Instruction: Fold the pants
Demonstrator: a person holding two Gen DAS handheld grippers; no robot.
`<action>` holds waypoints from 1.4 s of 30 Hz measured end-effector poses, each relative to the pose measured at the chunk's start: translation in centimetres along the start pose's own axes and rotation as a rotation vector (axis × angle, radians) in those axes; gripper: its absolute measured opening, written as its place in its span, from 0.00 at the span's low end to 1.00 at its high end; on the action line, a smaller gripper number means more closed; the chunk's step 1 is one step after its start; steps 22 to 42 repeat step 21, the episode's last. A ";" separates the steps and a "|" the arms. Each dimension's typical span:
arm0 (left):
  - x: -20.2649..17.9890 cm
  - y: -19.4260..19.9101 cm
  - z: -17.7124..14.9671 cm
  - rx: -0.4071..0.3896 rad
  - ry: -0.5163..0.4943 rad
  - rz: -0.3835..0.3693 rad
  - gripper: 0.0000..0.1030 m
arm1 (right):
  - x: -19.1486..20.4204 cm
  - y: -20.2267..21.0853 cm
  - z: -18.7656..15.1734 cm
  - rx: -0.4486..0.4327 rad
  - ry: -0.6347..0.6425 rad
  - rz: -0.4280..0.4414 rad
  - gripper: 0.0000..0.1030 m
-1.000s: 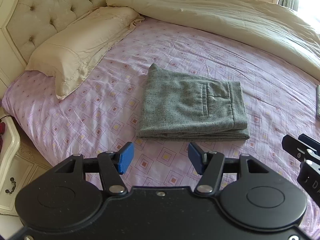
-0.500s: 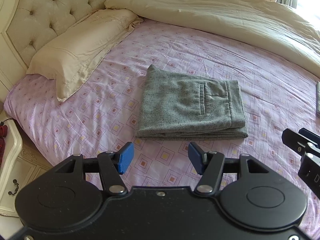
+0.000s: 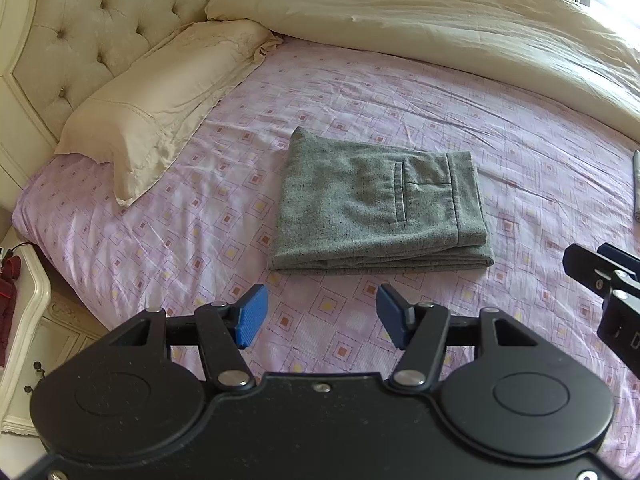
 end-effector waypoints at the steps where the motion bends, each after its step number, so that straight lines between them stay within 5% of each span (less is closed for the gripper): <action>1: 0.0 0.1 0.0 0.000 0.000 0.001 0.62 | 0.0 0.0 0.0 -0.001 -0.001 0.000 0.28; 42: -0.9 0.8 -0.9 0.003 -0.010 0.016 0.62 | -1.2 0.5 -0.5 -0.005 -0.032 0.024 0.28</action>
Point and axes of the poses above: each gripper's, at about its wrist camera, not at the fingertips, and y roughly against the way its jaws point, x to its left, z to its top, the point moved 2 cm from there along -y, roughly the way its jaws point, and after that the axes turned 5 degrees about -z, right-handed, at the moved point
